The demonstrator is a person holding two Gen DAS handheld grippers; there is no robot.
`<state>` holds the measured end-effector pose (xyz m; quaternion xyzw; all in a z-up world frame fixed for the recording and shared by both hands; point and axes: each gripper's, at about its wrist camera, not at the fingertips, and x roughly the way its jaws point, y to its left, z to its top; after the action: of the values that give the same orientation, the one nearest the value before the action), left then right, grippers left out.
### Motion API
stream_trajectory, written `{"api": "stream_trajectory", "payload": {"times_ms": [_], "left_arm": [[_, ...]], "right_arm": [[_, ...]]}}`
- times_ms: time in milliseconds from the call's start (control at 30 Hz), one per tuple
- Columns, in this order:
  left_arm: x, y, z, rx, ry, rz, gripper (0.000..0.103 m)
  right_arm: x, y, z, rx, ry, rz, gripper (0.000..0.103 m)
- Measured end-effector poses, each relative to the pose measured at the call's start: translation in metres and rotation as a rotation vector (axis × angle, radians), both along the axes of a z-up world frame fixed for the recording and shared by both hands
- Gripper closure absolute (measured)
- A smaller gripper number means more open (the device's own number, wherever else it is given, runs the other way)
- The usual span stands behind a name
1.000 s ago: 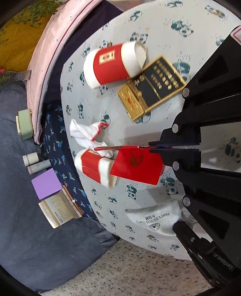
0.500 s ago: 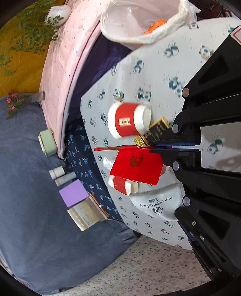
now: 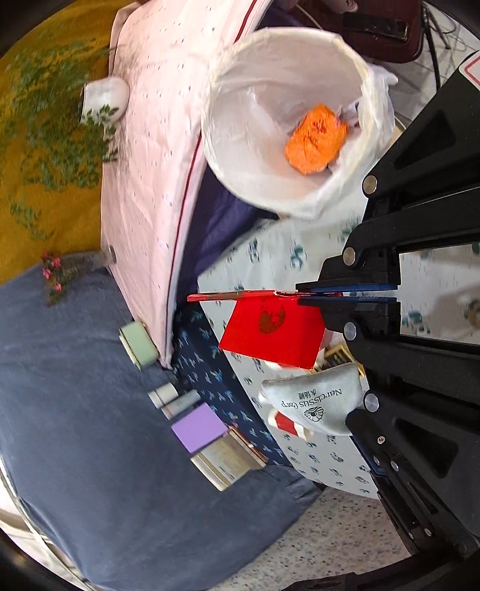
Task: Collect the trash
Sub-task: 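Carry the grey pouch and red packet over the white bin, then open the left gripper, then the right gripper, over the bin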
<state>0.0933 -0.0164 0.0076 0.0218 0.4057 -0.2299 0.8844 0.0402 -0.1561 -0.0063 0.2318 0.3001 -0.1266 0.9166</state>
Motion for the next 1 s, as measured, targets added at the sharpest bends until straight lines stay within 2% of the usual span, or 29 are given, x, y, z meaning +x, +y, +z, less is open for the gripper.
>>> {"api": "stream_trajectory", "payload": {"times_ms": [533, 867, 900, 933, 1000], "left_arm": [[-0.027, -0.120, -0.005, 0.001, 0.011, -0.257, 0.097], [-0.030, -0.168, -0.021, -0.017, 0.042, -0.337, 0.094], [-0.029, -0.170, -0.023, -0.016, 0.046, -0.337, 0.084], [-0.027, -0.172, -0.025, -0.015, 0.053, -0.327, 0.061], [-0.025, -0.170, -0.027, -0.030, 0.048, -0.292, 0.044]], "right_arm": [[-0.067, -0.101, -0.022, 0.047, 0.008, -0.200, 0.101], [-0.089, -0.137, -0.038, 0.080, 0.019, -0.280, 0.101], [-0.090, -0.139, -0.040, 0.082, 0.022, -0.284, 0.101], [-0.090, -0.141, -0.041, 0.085, 0.024, -0.287, 0.101], [-0.091, -0.145, -0.045, 0.090, 0.028, -0.292, 0.101]]}}
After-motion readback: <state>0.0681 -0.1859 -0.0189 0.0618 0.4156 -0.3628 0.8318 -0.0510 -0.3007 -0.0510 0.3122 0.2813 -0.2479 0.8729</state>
